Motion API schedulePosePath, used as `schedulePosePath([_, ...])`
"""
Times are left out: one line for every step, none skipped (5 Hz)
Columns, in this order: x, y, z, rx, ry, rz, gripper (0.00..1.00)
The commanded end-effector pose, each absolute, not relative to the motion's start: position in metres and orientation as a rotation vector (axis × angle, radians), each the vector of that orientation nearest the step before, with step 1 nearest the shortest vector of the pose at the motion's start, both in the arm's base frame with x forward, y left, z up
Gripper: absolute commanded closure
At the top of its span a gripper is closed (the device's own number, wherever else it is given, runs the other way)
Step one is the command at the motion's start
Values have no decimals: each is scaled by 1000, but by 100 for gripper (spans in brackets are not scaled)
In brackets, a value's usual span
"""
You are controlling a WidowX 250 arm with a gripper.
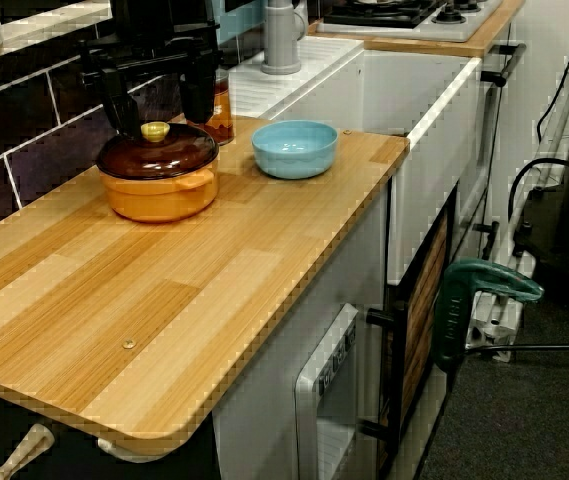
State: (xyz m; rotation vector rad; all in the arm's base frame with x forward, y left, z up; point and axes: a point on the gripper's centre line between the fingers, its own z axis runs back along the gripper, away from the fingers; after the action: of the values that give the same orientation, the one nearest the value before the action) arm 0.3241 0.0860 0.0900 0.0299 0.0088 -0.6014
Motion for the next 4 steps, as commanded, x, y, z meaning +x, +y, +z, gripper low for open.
schedulePosePath([303,88,121,53,-65,-619,0])
schedulePosePath([293,86,126,48,-67,-638,0])
schedulePosePath([283,82,123,54,-55,-642,0])
schedulePosePath([275,73,114,48,-9,-591,0])
